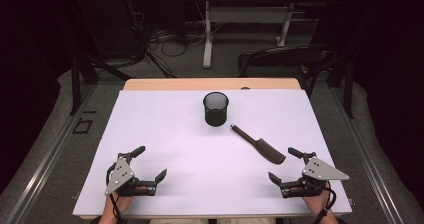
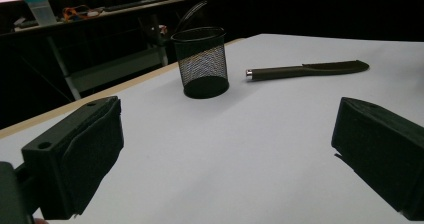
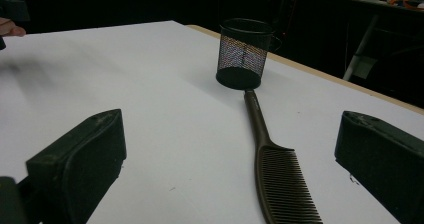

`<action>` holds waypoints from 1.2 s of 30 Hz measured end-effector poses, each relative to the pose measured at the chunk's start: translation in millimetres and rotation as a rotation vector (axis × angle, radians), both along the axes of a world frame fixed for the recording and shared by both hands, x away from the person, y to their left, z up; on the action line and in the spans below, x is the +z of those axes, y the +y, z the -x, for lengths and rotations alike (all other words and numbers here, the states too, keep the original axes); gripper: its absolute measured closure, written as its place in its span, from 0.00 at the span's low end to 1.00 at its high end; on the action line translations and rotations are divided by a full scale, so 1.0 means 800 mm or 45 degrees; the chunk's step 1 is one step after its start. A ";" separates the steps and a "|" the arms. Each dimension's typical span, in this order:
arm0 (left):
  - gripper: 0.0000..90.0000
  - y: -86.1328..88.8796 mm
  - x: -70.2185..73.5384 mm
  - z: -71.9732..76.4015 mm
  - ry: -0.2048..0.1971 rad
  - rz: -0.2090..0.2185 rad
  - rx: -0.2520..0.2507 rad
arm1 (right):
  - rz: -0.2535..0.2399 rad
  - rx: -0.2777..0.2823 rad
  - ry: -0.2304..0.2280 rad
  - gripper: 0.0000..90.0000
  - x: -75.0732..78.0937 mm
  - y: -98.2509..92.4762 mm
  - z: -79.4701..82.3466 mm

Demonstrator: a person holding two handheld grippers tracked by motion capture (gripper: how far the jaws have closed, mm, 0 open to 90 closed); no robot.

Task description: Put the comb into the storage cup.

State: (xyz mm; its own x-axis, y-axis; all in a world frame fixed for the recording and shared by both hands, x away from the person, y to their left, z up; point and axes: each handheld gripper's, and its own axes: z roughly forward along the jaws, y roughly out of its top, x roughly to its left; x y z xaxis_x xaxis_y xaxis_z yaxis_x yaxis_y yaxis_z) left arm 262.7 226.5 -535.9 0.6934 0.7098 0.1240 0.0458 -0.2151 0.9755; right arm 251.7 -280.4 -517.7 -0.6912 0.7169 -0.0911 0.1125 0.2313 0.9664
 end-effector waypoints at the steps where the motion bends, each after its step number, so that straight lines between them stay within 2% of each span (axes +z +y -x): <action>1: 0.00 0.000 0.000 -0.001 0.003 0.000 0.004 | 0.004 0.007 0.000 0.00 0.000 0.001 -0.001; 12: 0.00 -0.001 0.001 -0.004 0.000 -0.015 0.001 | 0.030 0.019 0.005 0.00 0.002 0.009 -0.008; 19: 0.00 -0.002 0.001 -0.004 -0.002 -0.024 0.002 | 0.058 -0.032 0.056 0.00 0.006 0.020 -0.026; 26: 0.00 -0.004 0.001 -0.004 -0.002 -0.026 -0.002 | 0.096 -0.009 0.079 0.00 0.008 0.034 -0.043; 36: 0.00 -0.005 0.001 -0.005 -0.006 -0.046 -0.008 | 0.117 -0.005 0.155 0.00 0.010 0.045 -0.066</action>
